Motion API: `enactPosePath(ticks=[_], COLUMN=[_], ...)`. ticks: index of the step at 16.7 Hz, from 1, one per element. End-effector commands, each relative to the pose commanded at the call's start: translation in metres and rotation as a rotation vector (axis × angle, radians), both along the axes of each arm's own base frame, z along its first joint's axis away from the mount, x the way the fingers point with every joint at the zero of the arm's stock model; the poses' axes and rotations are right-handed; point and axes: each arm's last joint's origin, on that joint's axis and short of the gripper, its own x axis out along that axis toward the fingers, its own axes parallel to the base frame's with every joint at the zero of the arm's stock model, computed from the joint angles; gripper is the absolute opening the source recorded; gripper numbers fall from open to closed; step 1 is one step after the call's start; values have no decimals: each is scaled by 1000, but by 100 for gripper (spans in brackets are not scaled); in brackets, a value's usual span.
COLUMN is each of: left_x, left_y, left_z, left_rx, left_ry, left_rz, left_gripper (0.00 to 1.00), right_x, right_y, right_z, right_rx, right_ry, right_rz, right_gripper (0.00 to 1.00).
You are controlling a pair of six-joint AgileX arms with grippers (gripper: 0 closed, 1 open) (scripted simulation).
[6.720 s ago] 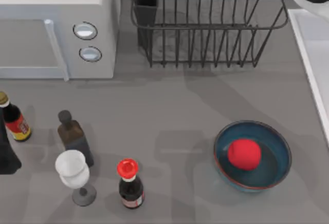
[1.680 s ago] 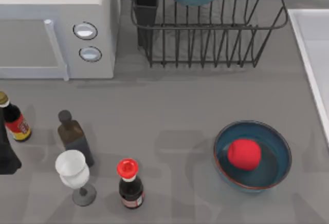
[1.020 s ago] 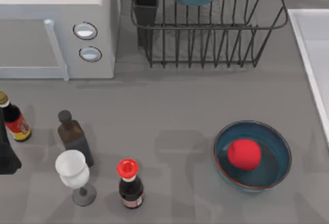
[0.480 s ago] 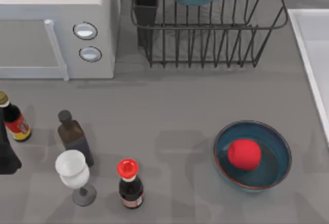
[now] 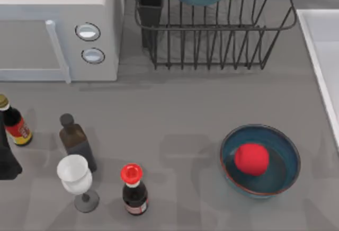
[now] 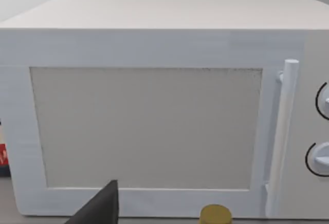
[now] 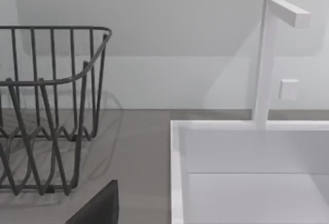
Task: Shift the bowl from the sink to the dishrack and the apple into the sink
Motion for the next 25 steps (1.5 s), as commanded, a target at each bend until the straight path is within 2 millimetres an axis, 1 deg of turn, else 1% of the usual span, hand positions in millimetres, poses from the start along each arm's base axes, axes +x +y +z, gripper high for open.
enactPosePath(ticks=[2, 4, 6, 8, 11, 13, 15, 17, 20, 22, 25], left_x=[0, 0, 0, 0, 0, 0, 0, 0, 0, 0, 0], left_y=[0, 0, 0, 0, 0, 0, 0, 0, 0, 0, 0], left_z=[0, 0, 0, 0, 0, 0, 0, 0, 0, 0, 0], left_rx=[0, 0, 0, 0, 0, 0, 0, 0, 0, 0, 0], left_ry=[0, 0, 0, 0, 0, 0, 0, 0, 0, 0, 0], left_rz=[0, 0, 0, 0, 0, 0, 0, 0, 0, 0, 0], left_gripper=[100, 100, 100, 100, 100, 100, 100, 100, 100, 100, 100], right_x=[0, 1, 3, 10, 31, 52, 77, 103, 136, 152, 166], right_y=[1, 3, 7, 14, 29, 45, 66, 92, 134, 161, 190], right_z=[2, 11, 25, 42, 69, 83, 92, 93, 81, 67, 49], right_rx=[5, 27, 62, 103, 157, 180, 186, 174, 129, 89, 35], right_ry=[9, 53, 134, 252, 484, 663, 849, 1030, 1269, 1394, 1519], right_rz=[5, 27, 61, 100, 152, 173, 178, 164, 116, 75, 20], right_gripper=[100, 100, 100, 100, 100, 100, 100, 100, 100, 100, 100])
